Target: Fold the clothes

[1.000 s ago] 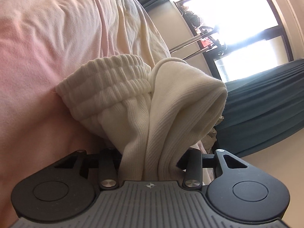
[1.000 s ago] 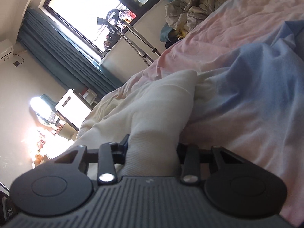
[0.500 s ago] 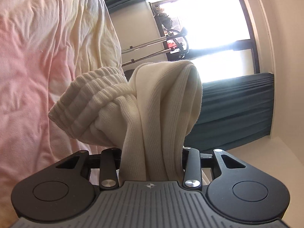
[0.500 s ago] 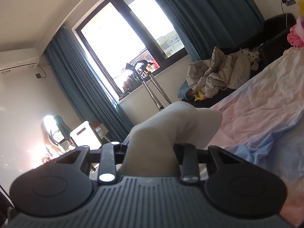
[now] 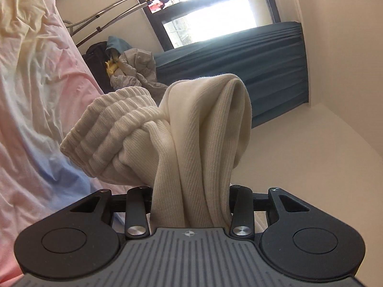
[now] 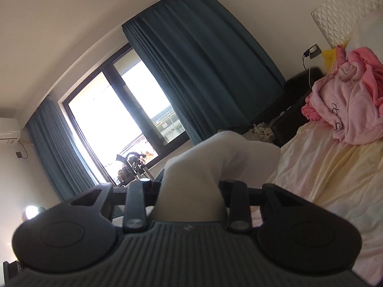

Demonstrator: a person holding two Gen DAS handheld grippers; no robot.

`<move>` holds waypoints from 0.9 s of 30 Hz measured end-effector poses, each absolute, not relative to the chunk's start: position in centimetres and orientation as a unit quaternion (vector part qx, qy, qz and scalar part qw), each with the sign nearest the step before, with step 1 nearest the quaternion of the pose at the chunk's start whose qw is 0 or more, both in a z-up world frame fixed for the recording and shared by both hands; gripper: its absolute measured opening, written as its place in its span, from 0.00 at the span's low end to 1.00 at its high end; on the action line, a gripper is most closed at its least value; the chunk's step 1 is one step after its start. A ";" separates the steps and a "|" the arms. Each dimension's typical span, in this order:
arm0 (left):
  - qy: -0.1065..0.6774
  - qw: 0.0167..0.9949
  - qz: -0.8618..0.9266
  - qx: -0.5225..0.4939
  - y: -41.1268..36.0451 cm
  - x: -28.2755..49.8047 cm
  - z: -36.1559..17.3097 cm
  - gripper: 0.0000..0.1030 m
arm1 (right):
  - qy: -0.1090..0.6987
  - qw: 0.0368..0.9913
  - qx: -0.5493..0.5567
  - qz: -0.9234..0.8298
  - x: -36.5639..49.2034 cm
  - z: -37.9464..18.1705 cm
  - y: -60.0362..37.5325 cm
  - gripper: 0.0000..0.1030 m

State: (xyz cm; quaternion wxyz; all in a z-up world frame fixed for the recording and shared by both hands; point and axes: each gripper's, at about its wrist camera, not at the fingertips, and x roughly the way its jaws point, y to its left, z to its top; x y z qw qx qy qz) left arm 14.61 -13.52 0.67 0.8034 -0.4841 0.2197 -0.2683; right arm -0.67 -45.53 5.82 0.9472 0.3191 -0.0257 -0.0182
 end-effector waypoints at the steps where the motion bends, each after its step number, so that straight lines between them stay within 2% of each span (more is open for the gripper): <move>1: 0.226 0.803 -0.275 -0.479 -15.0 15.4 0.1 0.43 | -0.031 0.947 0.318 -0.029 -0.7 5.2 -46.5 0.35; 10: 0.295 0.804 -0.294 -0.424 -25.3 22.7 -8.3 0.43 | 0.010 0.926 0.351 -0.140 2.6 -2.9 -54.1 0.35; 15: 0.329 0.823 -0.286 -0.364 -26.9 24.7 -12.7 0.44 | 0.131 0.868 0.433 -0.204 5.9 -10.5 -56.4 0.37; 19: 0.326 0.830 -0.298 -0.340 -26.8 24.6 -14.7 0.51 | 0.161 0.812 0.517 -0.218 5.5 -14.6 -57.2 0.46; 23: 0.330 0.836 -0.302 -0.318 -26.7 24.0 -14.4 0.54 | 0.157 0.793 0.547 -0.217 4.9 -15.9 -57.1 0.49; 24: 0.334 0.837 -0.300 -0.312 -26.7 23.6 -14.1 0.57 | 0.157 0.796 0.542 -0.218 4.8 -15.6 -56.9 0.50; 26: 0.349 0.835 -0.294 -0.307 -26.3 23.1 -13.3 0.73 | 0.158 0.803 0.530 -0.222 4.7 -14.9 -56.5 0.52; 27: 0.352 0.835 -0.293 -0.304 -26.1 22.9 -12.8 0.74 | 0.158 0.808 0.521 -0.227 4.6 -14.4 -56.3 0.54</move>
